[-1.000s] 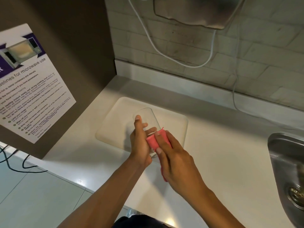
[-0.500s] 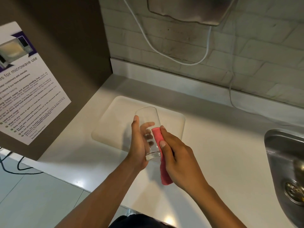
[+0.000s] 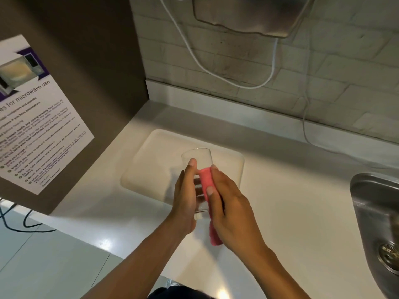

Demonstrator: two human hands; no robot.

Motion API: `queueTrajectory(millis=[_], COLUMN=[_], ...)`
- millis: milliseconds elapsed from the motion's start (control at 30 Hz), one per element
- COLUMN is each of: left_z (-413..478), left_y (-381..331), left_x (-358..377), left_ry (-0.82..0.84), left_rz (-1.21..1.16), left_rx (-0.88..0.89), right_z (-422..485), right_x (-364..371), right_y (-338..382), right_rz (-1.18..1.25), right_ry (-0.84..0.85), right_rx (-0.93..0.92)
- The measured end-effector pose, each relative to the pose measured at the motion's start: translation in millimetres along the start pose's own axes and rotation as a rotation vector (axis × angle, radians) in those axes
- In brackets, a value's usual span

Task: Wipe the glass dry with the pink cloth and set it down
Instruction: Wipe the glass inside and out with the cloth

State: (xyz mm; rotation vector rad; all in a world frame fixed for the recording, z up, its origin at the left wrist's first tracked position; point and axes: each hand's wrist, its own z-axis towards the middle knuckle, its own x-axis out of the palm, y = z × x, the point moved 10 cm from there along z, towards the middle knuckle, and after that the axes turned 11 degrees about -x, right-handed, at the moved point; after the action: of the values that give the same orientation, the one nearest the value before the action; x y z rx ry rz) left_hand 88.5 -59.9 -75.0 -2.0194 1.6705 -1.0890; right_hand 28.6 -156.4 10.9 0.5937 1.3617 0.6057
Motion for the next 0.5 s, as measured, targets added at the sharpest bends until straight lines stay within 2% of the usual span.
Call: queueTrajectory(millis=[100, 200, 333, 500], left_z=[-4, -6, -3, -9], left_y=[16, 22, 10, 34], left_x=[6, 13, 9, 13], left_ry=[0.056, 0.129, 0.183, 0.24], left_rz=[0.003, 0.001, -0.031, -0.076], left_rx=[-0.051, -0.05, -0.015, -0.077], right_z=[20, 30, 9, 22], right_x=[-12, -19, -5, -13], right_y=[-11, 0, 9, -6], right_rz=[0.159, 0.176, 0.166, 0.258], right_ry=[-0.077, -0.134, -0.083, -0.092], right_rx=[0.08, 0.026, -0.066, 0.026])
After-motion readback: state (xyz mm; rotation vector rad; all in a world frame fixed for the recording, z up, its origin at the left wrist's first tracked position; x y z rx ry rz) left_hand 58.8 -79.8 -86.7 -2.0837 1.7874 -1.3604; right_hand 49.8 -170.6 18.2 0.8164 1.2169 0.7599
